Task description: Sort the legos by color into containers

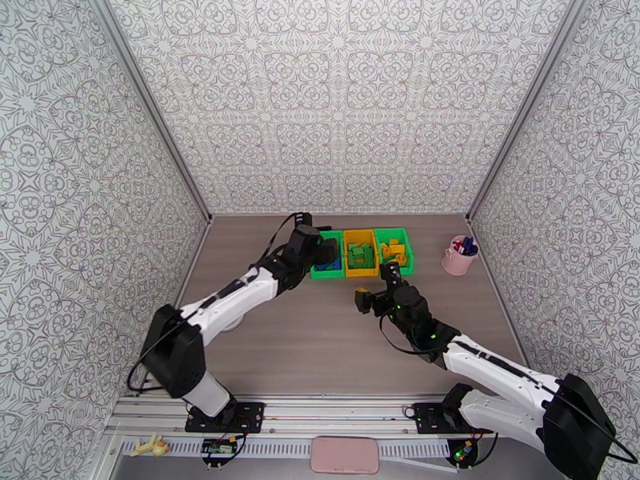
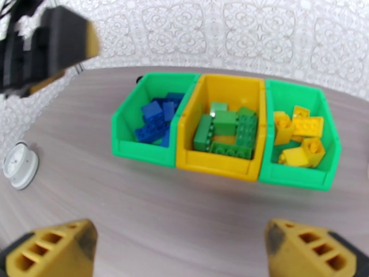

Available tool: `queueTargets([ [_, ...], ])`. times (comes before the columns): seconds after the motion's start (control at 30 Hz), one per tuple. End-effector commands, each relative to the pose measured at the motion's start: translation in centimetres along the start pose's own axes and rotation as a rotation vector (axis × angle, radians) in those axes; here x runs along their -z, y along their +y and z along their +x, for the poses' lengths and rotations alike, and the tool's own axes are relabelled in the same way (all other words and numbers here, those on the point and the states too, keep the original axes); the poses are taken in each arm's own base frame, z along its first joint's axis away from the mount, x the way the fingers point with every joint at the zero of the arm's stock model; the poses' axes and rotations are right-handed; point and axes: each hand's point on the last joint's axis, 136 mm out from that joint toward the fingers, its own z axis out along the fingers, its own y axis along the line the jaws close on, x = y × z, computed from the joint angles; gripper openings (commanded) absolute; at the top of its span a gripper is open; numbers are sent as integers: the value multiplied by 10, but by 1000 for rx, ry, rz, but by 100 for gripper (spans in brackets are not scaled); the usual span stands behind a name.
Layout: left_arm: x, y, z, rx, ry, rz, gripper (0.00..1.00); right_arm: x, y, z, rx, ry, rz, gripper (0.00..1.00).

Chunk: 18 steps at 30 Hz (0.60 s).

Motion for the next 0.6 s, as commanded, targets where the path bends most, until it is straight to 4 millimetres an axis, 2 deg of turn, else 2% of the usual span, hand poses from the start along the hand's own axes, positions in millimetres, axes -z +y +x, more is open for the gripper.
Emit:
queueTargets([
  [0.0,21,25,13,-124,-93,-27,100,4,-24,-13,104,-77,97,100],
  [0.1,44,54,23,-156,-151,-53,100,4,-50,-19,168,-95,194,100],
  [0.2,59,88,35,-194,-176,-124,100,2,-81,-23,192,-102,286,100],
  [0.27,66,102,39,-231,-189,-143,100,0,-101,-23,188,-102,341,100],
  [0.37,72,126,39,-253,-231,-176,100,-5,-130,-19,154,-107,407,100],
  [0.57,68,169,39,-236,-278,-260,100,-20,-163,-14,145,-101,470,100],
])
